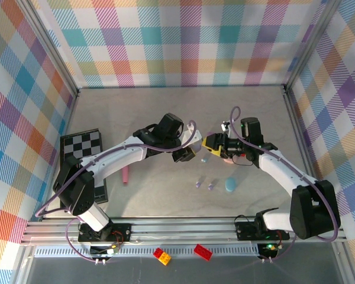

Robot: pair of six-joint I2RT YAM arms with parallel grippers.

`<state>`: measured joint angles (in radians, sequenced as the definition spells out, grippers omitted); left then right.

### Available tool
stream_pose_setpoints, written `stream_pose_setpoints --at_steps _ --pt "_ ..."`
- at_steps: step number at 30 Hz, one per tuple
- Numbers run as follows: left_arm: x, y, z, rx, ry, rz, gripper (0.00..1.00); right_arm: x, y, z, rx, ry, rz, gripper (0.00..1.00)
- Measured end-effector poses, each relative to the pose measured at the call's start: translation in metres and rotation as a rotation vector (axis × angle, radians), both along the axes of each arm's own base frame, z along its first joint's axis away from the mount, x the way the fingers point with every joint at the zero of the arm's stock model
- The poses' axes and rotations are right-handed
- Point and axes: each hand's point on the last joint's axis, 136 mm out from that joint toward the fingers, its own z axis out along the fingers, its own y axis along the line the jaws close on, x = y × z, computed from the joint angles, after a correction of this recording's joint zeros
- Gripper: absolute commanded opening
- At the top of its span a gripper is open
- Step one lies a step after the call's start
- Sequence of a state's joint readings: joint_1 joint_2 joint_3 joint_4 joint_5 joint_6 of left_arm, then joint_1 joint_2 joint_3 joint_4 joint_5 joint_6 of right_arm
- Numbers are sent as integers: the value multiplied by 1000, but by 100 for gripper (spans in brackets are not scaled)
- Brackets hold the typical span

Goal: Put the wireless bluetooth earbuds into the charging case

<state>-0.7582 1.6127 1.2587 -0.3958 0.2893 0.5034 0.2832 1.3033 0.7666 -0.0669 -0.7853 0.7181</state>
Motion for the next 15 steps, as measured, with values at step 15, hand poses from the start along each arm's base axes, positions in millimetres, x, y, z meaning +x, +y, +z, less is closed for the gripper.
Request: stream_pose_setpoints --at_steps 15 --pt "-9 -11 3 -12 -19 -49 41 -8 17 7 69 30 81 45"
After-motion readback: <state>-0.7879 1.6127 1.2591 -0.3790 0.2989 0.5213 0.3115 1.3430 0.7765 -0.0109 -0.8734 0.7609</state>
